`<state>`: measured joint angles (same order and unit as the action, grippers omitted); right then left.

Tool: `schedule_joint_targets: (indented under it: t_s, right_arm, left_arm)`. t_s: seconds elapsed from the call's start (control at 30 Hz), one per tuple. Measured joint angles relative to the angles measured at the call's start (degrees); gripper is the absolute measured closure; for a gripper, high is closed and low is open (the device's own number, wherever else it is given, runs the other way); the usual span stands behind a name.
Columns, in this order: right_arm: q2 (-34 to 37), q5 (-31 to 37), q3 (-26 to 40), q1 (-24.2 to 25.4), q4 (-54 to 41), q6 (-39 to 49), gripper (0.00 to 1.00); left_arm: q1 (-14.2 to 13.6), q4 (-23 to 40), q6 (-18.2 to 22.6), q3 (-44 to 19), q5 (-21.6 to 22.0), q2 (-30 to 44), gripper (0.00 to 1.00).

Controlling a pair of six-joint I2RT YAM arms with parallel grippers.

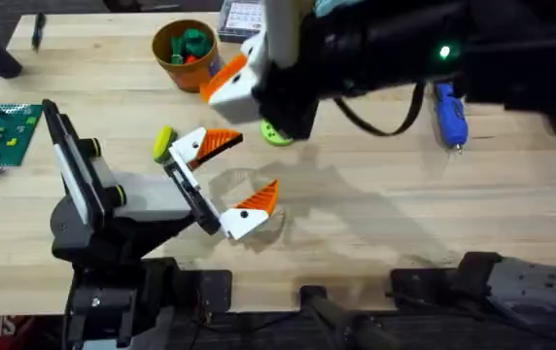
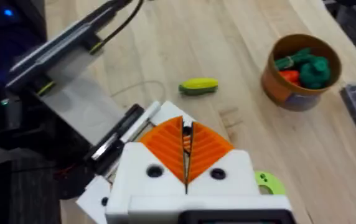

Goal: Pick up the gripper from the table and insert it into the empty holder that is missing its gripper. Then pick up a screw, insert it into the mounting hole, and use the screwdriver to tighten it. Finally, clean up the table by picking up the vegetable and placing it into the bucket.

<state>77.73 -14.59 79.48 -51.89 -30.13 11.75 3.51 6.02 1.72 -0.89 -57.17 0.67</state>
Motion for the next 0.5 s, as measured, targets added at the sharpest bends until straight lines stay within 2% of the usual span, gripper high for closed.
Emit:
schedule_joint_targets:
  t_s: [0.27,0.5]
  right_arm:
    - [1.88,-0.02,0.77,-4.35,-1.44,0.0,0.998]
    - [8.01,-0.01,7.38,-6.27,-6.38,0.08,0.998]
  left_arm:
    - [0.0,0.01,0.0,0.0,0.0,0.0,0.006]
    - [0.0,0.0,0.0,0.0,0.0,0.0,0.006]
